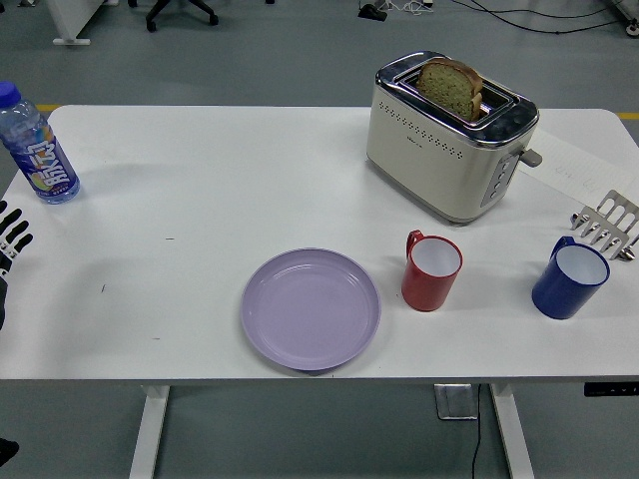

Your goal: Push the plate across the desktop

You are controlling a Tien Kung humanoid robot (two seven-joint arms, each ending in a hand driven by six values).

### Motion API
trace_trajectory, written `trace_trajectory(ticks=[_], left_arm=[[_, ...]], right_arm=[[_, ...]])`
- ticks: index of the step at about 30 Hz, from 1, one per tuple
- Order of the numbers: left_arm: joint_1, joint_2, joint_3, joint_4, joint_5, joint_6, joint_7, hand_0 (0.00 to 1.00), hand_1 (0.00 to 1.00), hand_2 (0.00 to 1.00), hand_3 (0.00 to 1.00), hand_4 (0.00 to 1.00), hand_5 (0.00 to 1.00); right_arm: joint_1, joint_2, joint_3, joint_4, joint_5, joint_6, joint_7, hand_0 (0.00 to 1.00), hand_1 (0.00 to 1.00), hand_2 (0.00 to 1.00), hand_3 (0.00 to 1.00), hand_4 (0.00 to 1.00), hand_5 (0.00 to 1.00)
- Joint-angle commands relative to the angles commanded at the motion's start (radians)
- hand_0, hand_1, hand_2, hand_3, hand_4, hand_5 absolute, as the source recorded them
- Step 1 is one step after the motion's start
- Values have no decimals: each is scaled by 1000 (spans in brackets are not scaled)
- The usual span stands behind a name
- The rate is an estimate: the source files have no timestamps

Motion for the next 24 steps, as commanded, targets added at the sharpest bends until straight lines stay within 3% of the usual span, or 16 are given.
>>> trace_trajectory(ticks=[10,15,24], left_arm=[[53,-50,5,-38,10,22,-12,838,867,878,850,488,998],[75,-86,9,-64,14,64,-39,838,874,889,863,489,998],[92,-137,10,-100,23,95,-59,848,880,901,861,489,998]], right_arm=[[1,-3,-1,0,2,2,-1,605,547,651,616,142,354],[0,-4,2,0,-1,3,-1,604,547,651,616,141,355],[-1,-6,4,0,-2,3,-1,604,547,651,616,141,354]])
